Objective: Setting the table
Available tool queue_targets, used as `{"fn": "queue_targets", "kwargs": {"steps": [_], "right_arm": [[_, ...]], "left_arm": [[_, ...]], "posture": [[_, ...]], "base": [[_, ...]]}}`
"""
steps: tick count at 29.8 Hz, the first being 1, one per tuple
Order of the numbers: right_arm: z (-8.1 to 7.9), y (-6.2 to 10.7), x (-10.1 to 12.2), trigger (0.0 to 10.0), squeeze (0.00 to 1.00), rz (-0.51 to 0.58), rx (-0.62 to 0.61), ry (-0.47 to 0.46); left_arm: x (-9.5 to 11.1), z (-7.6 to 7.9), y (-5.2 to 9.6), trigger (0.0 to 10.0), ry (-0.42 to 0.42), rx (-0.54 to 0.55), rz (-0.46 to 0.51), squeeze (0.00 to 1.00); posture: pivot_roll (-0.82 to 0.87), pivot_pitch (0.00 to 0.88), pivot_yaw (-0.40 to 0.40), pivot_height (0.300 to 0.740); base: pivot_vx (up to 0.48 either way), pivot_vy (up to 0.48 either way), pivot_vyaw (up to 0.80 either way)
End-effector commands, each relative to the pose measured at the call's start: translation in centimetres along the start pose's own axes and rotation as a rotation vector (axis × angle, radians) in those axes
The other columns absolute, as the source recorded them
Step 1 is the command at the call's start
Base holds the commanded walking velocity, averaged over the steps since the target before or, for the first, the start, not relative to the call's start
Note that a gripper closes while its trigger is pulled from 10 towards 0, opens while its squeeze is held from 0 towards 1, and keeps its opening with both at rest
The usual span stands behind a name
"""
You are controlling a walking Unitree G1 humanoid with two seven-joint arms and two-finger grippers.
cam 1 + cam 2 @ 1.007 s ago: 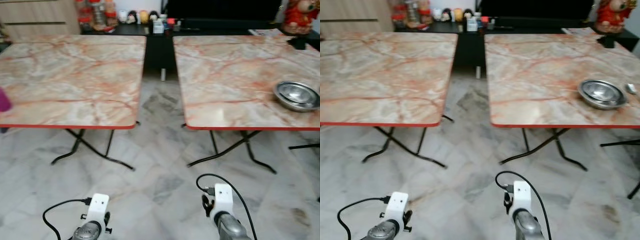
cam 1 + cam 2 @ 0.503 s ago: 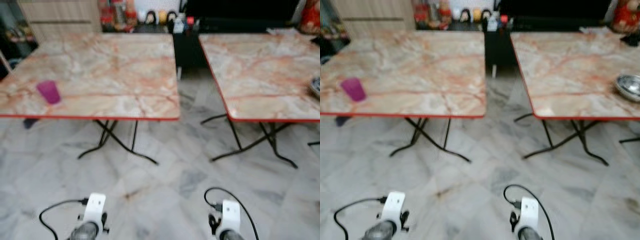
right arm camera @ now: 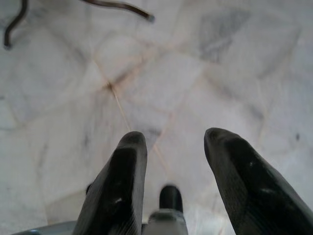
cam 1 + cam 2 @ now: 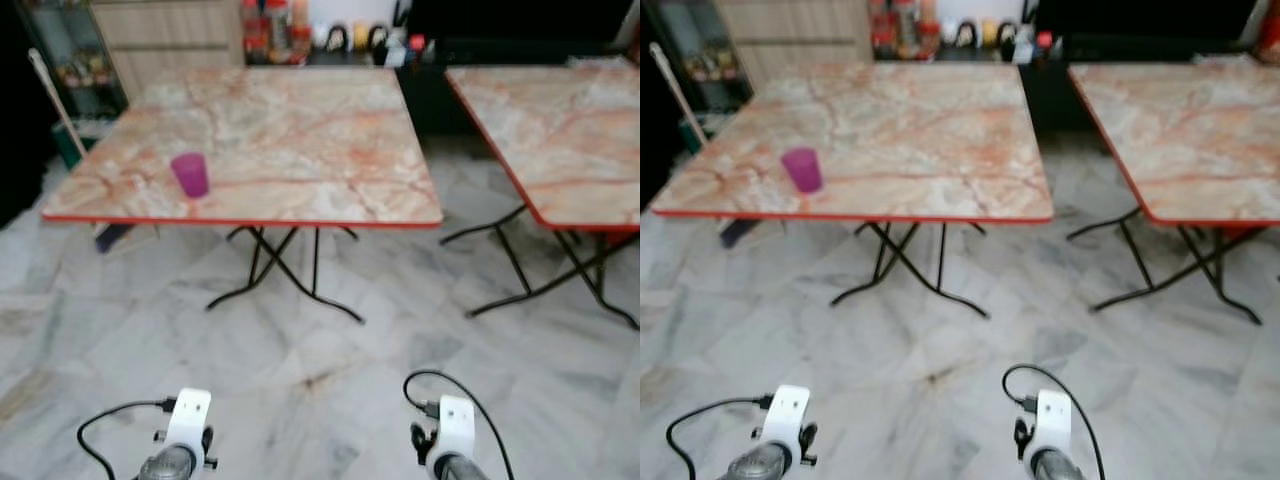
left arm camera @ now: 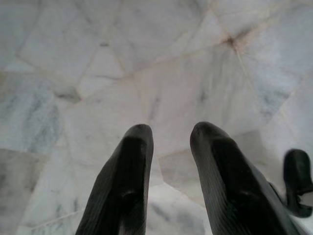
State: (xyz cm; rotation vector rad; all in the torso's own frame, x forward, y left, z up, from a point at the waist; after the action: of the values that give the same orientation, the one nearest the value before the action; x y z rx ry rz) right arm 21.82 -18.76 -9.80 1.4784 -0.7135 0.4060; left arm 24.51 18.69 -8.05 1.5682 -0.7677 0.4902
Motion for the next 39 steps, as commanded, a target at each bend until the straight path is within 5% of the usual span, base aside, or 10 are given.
{"fn": "queue_targets", "kwargs": {"steps": [1, 13, 28, 39], "right_arm": [[-0.68, -0.04, -0.06, 10.0, 0.00, -0.006, 0.020, 0.015], [-0.90, -0.05, 0.02, 10.0, 0.00, 0.000, 0.029, 0.008], [-0.70, 0.00, -0.14, 10.0, 0.00, 0.002, 0.015, -0.017], [-0.21, 0.03, -0.16, 10.0, 0.00, 0.001, -0.011, -0.023]], "left_arm": [[-0.21, -1.00, 0.08, 10.0, -0.014, 0.023, -0.011, 0.00], [-0.24, -1.10, 0.07, 10.0, -0.031, 0.026, -0.019, 0.00], [-0.72, -0.87, 0.13, 10.0, -0.033, 0.015, -0.041, 0.00], [-0.71, -0.97, 0.15, 10.0, -0.040, 0.020, -0.039, 0.00]], "posture": [[0.01, 0.068, 0.009, 0.740], [0.01, 0.098, 0.011, 0.740], [0.01, 0.117, 0.014, 0.740], [0.00, 0.119, 0.013, 0.740]], "base": [[0.000, 0.480, 0.00], [0.000, 0.466, 0.00], [0.000, 0.000, 0.00], [0.423, 0.000, 0.00]]}}
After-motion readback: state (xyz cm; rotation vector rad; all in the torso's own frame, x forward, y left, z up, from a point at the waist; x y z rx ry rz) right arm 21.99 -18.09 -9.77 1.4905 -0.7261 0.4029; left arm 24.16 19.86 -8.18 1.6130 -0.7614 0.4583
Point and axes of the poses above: a point about 5 cm out from each wrist's last joint towards the gripper, its own y axis pointing back from the gripper into the wrist, its own x axis along the axis of the wrist's last joint, z = x × y, the point moved 3 cm from there along -y, pointing out of the wrist towards the gripper, and after that the axes turned 2 degrees about -y, right-handed, at the moved point
